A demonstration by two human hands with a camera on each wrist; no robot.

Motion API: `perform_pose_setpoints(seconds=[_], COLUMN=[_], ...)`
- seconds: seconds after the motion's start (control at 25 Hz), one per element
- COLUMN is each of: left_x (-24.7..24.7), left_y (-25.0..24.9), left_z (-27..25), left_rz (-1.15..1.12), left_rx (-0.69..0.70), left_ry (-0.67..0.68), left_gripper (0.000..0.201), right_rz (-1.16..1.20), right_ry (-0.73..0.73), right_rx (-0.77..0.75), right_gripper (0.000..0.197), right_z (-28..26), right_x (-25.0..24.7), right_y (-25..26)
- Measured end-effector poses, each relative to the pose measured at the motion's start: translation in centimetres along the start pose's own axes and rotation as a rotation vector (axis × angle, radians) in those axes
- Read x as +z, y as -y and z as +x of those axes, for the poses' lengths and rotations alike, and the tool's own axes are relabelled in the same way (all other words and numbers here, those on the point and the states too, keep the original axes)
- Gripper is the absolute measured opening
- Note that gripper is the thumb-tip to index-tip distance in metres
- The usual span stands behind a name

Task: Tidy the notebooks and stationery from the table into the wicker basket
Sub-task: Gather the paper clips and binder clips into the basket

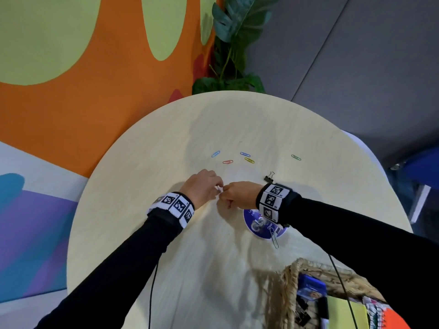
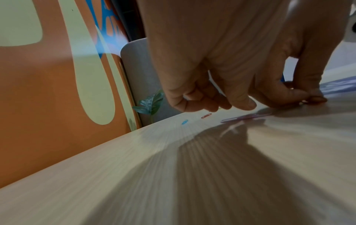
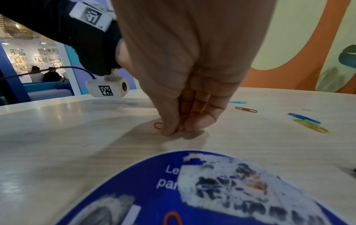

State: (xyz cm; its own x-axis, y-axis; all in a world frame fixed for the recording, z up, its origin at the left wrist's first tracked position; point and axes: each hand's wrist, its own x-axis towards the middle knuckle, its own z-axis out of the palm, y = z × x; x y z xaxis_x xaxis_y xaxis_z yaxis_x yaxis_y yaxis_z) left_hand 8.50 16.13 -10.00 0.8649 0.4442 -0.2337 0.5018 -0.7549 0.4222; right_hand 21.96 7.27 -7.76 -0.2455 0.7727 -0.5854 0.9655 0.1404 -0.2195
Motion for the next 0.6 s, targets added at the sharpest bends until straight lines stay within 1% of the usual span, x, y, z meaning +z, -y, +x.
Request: perform_pose_setpoints(seconds=[0.12,0.2,0.28,0.4,0.44,0.52,0.6], left_x=[0.4,0.4,0.1,-0.5,-0.5,-1.1,-1.5], left_y=[-0.3,-0.2,0.0,-0.7,-1.3,-1.9,-2.2], left_z=[0.5,1.1,1.8,2.8,2.9,3.2,3.3], left_rz=[0.039,0.078,0.103,0.213,0.242,0.271,0.268], left_rx=[0.018,0.024,0.048,0.075,0.074,0.070,0.069], left_ry=[0.021,0.073,0.121,0.196,0.232,0.275,0.294], left_gripper=[0.020,0.019,0.018,0.023,0.024,0.023,0.021], right_rz=[0.006,0.046,0.105,0.243,0.309,0.432,0.556], right_ry=[0.069,0.063,-0.055,-0.294,-0.367,-0.474,-0.487], right_rx=[0.053,0.102,0.150,0.188,0.193,0.238,0.335], right_gripper=[0.019,0.017,0.015,0.006,0.002,0.008,0.011], right_z=[-1.2,-3.3,-6.7,-14.9,-18.2,-23.9,-27.6], right_x=[0.1,-0.8,-2.5,-4.1,-3.9,-2.7,0.2], right_y=[-0.1,-0.1,0.1,1.9,3.0,5.4,7.6])
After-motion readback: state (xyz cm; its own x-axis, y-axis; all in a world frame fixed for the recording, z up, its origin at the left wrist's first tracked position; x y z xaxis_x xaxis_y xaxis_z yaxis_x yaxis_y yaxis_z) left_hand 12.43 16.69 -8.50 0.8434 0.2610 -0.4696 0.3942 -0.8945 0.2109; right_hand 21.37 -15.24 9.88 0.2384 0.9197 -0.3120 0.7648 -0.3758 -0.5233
